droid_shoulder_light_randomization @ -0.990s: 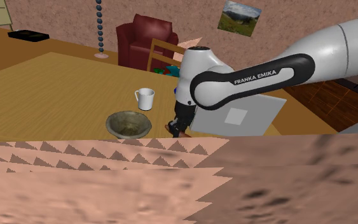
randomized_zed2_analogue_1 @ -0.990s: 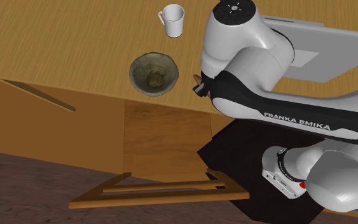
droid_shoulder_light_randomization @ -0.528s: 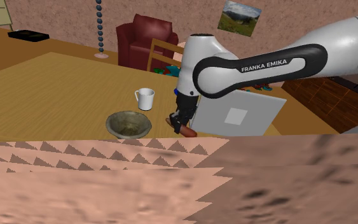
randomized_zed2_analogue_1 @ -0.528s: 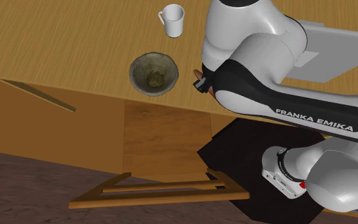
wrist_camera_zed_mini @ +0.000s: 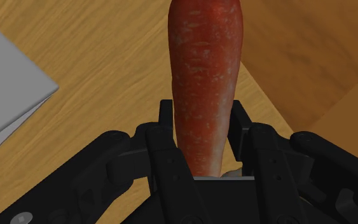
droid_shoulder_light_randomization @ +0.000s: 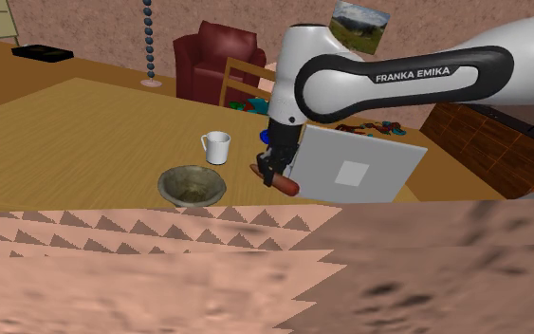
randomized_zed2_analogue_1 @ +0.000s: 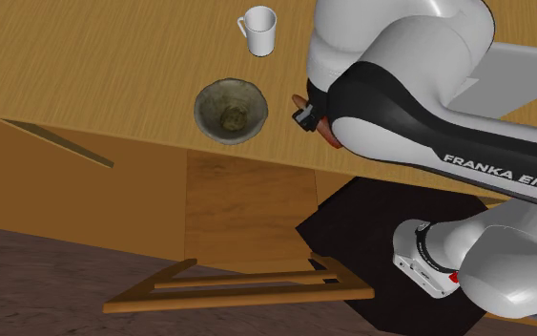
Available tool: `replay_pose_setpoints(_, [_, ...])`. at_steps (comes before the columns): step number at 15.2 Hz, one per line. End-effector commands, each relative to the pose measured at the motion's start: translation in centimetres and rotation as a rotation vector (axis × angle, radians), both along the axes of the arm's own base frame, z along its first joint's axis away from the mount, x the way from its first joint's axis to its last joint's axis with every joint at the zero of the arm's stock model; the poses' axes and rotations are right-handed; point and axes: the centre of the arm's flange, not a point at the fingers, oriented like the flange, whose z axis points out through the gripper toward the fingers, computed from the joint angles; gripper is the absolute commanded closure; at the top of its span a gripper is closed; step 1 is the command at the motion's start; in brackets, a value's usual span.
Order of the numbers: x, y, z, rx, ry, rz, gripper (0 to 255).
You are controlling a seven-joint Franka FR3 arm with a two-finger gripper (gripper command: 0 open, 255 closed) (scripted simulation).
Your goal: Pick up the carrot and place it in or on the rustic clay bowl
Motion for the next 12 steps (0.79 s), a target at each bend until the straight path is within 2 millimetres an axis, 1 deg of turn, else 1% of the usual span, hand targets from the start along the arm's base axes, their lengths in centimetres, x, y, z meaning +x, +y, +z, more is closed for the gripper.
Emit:
replay_pose_setpoints(1, [-0.1,0.0,1.0,0.0,0.001,0.0,255])
replay_pose_setpoints(2, [-0.1,0.0,1.5,0.0,0.001,0.0,255])
replay_pose_setpoints(3, [-0.1,0.0,1.6,0.0,0.001,0.0,255])
replay_pose_setpoints(12, [9.7,6.8,1.7,0.0,0.001,0.0,255])
